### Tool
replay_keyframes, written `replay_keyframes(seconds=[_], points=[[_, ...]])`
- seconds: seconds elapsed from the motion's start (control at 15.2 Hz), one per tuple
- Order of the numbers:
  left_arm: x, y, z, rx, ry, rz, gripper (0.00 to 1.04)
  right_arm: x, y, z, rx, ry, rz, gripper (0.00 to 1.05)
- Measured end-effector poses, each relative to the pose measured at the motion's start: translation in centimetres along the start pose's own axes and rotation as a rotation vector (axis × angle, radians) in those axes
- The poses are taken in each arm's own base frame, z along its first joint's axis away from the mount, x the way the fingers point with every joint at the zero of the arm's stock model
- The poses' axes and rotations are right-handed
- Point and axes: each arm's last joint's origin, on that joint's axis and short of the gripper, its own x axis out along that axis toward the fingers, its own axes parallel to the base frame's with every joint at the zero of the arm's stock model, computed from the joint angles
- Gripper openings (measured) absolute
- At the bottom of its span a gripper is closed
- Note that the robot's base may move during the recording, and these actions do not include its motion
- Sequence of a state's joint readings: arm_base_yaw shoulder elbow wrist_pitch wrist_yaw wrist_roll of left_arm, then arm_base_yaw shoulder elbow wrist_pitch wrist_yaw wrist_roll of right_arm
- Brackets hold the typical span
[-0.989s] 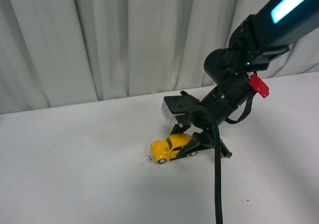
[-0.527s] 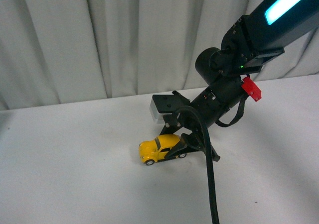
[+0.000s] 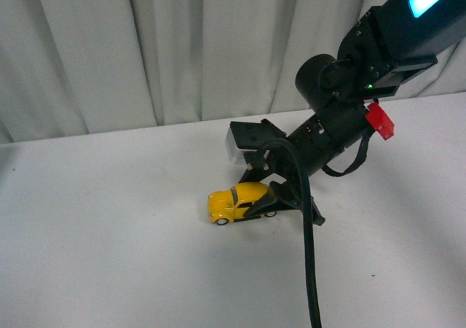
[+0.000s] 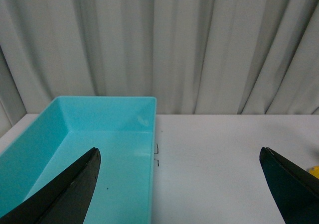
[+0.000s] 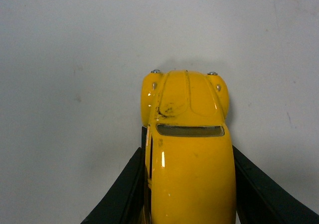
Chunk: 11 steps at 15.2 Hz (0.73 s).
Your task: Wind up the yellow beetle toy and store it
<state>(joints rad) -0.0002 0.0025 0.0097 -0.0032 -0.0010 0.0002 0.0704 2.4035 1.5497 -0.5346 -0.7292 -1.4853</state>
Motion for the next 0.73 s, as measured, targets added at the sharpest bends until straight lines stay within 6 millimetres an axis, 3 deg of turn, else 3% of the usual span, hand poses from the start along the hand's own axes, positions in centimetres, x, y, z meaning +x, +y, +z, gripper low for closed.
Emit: replay_keyframes(seconds=[0.2, 0.73], points=[[0.0, 0.0, 0.0, 0.0, 0.0, 0.0, 0.98, -1.0, 0.5, -1.2, 0.025, 0.003, -0.014, 0.42], [0.0, 0.0, 0.0, 0.0, 0.0, 0.0, 0.98, -4.9, 5.1, -6.2, 0.086, -0.011, -0.069, 0.42]])
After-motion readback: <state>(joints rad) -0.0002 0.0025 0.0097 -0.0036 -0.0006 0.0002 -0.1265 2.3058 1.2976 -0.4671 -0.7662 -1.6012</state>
